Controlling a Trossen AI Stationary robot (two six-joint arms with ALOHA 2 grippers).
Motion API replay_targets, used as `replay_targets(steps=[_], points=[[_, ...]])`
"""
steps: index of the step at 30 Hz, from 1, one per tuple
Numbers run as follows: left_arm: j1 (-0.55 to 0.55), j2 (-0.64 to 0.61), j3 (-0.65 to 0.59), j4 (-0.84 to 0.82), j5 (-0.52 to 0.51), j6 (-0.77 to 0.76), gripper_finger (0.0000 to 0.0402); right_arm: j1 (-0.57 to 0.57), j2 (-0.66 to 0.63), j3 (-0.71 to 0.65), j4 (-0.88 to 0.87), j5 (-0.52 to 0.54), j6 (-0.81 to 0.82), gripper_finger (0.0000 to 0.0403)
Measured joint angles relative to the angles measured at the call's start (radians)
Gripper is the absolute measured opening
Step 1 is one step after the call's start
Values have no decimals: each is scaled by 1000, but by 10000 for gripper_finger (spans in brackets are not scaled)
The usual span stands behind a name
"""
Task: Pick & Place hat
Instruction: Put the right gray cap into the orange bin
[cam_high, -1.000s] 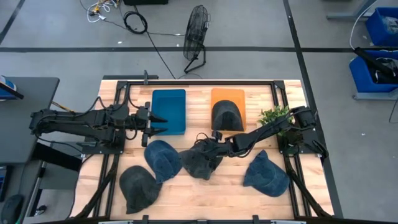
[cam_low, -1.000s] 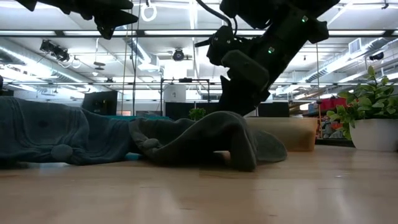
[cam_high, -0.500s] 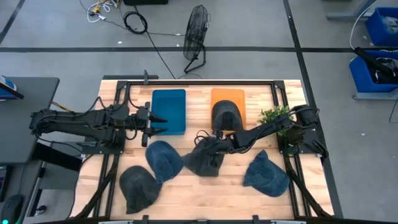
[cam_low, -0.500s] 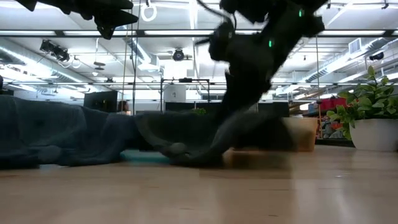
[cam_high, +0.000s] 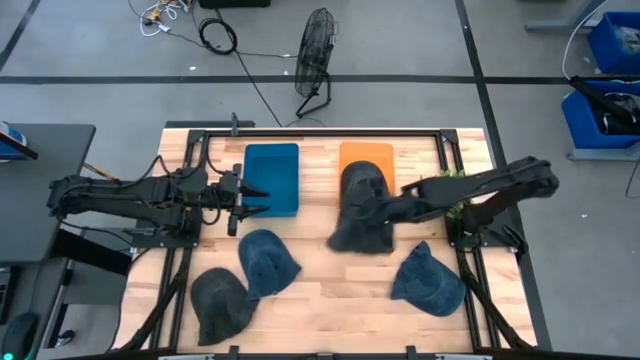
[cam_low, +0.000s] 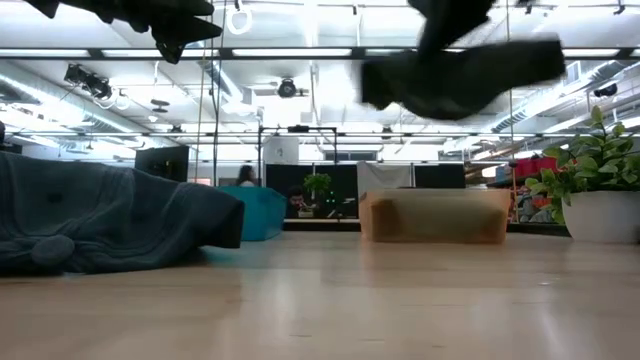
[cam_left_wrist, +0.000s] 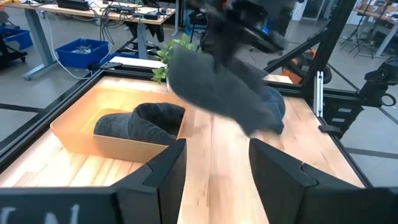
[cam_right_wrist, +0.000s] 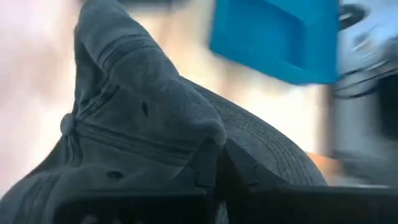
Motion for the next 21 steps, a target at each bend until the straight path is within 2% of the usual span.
replay_targets(steps=[2,4,10,14,17,21], points=[[0,0,0,0,0,0,179,-18,-39,0,-71,65,-150,6],[0,0,0,0,0,0,179,-48,-64,0,-133,105,-232,6],[0,0,0,0,-1,0,179,-209,-63,0,-149,81,-334,7],[0,1,0,0,-3,0,179,-318,-49,-27,-45,17,-470,7],[0,1,0,-2,-3,0,179,-388,-49,-75,71,-72,-534,7],[0,1,0,-7,-3,-1,179,-439,-49,-174,161,-64,-631,8]])
